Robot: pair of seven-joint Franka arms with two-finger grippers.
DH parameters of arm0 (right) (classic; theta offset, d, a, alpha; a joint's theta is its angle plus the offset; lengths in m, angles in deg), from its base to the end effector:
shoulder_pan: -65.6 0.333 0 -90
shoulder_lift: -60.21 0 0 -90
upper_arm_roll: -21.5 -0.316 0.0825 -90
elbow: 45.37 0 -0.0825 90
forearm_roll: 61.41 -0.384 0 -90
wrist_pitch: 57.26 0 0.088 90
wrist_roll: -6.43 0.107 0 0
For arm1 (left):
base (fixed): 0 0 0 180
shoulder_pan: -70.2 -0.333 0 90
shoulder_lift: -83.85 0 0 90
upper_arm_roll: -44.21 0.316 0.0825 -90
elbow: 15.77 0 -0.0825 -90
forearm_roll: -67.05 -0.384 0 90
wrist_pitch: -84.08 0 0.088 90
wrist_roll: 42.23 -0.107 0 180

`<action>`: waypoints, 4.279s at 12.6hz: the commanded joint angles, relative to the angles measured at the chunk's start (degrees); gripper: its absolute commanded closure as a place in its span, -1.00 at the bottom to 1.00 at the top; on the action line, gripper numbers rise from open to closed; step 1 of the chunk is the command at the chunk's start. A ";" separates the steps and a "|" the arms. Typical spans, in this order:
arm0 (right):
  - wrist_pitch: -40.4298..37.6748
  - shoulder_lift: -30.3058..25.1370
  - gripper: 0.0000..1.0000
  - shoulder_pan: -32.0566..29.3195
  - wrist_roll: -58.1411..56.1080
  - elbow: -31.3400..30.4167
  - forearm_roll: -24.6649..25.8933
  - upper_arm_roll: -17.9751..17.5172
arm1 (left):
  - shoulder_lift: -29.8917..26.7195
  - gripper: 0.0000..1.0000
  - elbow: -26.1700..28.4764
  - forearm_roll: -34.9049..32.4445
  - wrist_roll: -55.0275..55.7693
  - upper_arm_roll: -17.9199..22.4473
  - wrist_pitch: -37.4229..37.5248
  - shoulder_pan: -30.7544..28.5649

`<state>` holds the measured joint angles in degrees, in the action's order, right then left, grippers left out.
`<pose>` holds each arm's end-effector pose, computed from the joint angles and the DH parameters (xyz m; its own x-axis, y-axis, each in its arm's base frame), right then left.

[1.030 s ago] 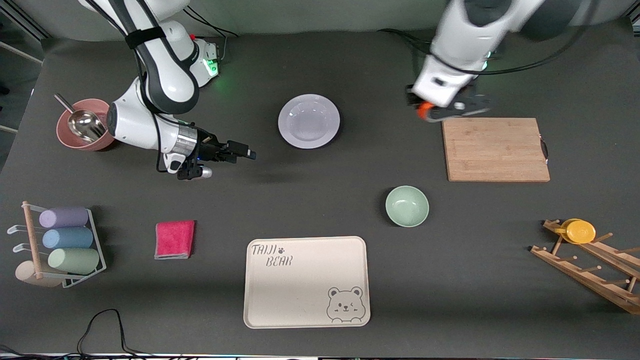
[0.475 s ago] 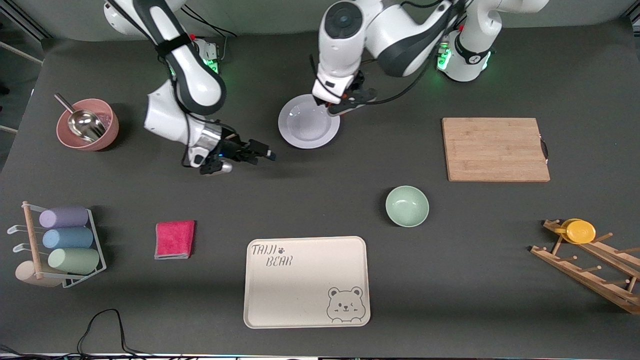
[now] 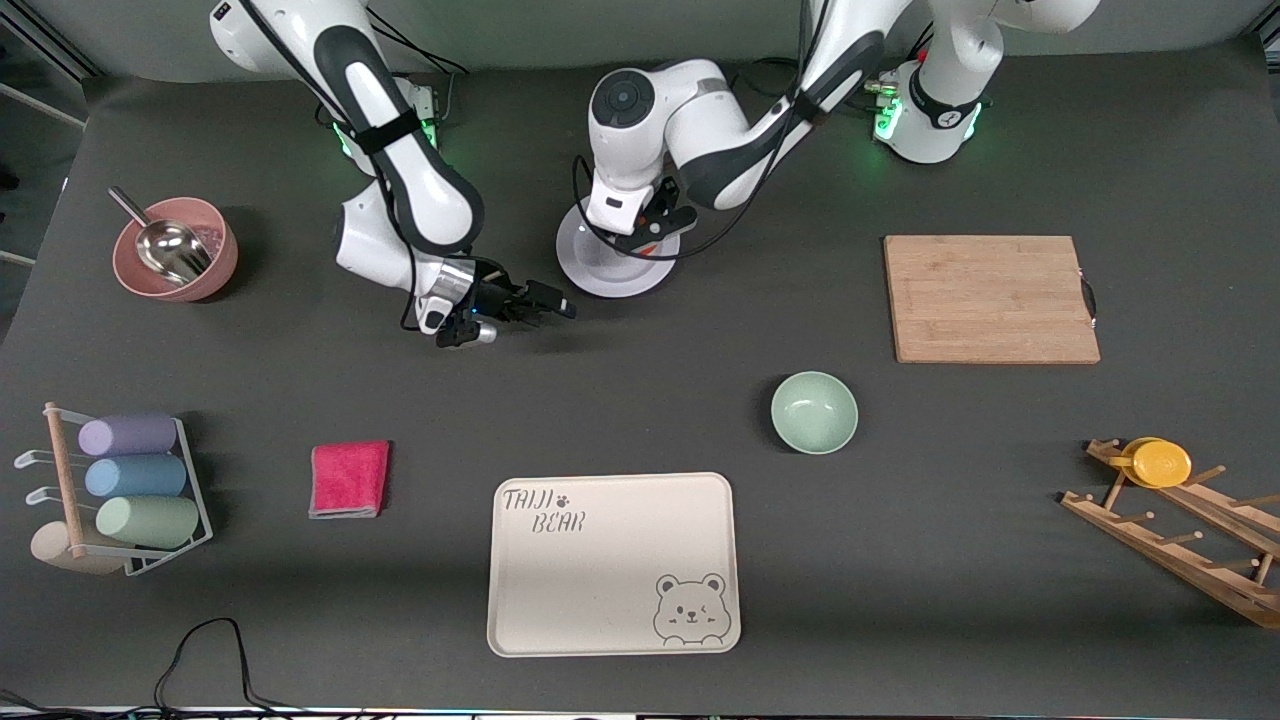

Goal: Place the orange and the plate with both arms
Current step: 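Carry the orange over the white plate with the left gripper, then lower the orange onto the plate and open the left gripper, then withdraw the left gripper while the right gripper grips the plate rim, then lift the plate with the right gripper and carry it toward the bear tray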

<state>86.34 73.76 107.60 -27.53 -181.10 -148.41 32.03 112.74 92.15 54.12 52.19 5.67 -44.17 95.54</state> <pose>0.4255 0.2489 0.2165 0.9853 -0.1450 -0.0900 -0.1673 -0.7173 -0.6764 0.3050 -0.5476 0.2884 0.8936 0.4293 -0.1311 0.4293 -0.9027 -0.0299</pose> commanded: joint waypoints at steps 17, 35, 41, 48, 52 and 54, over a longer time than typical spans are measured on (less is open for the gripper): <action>-20.63 4.37 -1.00 -1.40 -39.15 -7.09 -2.03 3.70 | 3.47 -1.00 -0.60 -12.31 7.84 0.23 -0.97 -3.25; -29.07 9.30 -0.87 -0.43 -40.75 -7.80 -3.60 3.18 | -27.83 -1.00 -1.31 10.29 -91.13 41.26 28.23 -18.65; -29.52 11.32 -0.62 1.07 -44.53 -7.71 -7.13 2.65 | -34.43 -1.00 -2.79 7.83 -92.48 44.84 35.69 -18.86; -29.52 11.59 1.00 1.15 -44.97 -7.62 -6.34 2.82 | -32.42 -1.00 -5.79 7.74 -91.52 47.33 41.59 -16.20; -29.52 11.68 1.00 0.45 -44.01 -7.45 -6.34 3.44 | -31.27 -1.00 -5.61 7.74 -91.43 47.16 43.08 -16.12; -29.61 11.76 1.00 -2.08 -43.74 -7.27 -6.34 3.70 | -30.74 -1.00 -5.53 7.74 -91.34 47.07 43.43 -16.20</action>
<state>56.62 84.44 107.51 -70.46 -189.08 -153.66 35.18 81.82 87.22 62.80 -40.01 52.18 -2.11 78.25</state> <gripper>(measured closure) 0.921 0.000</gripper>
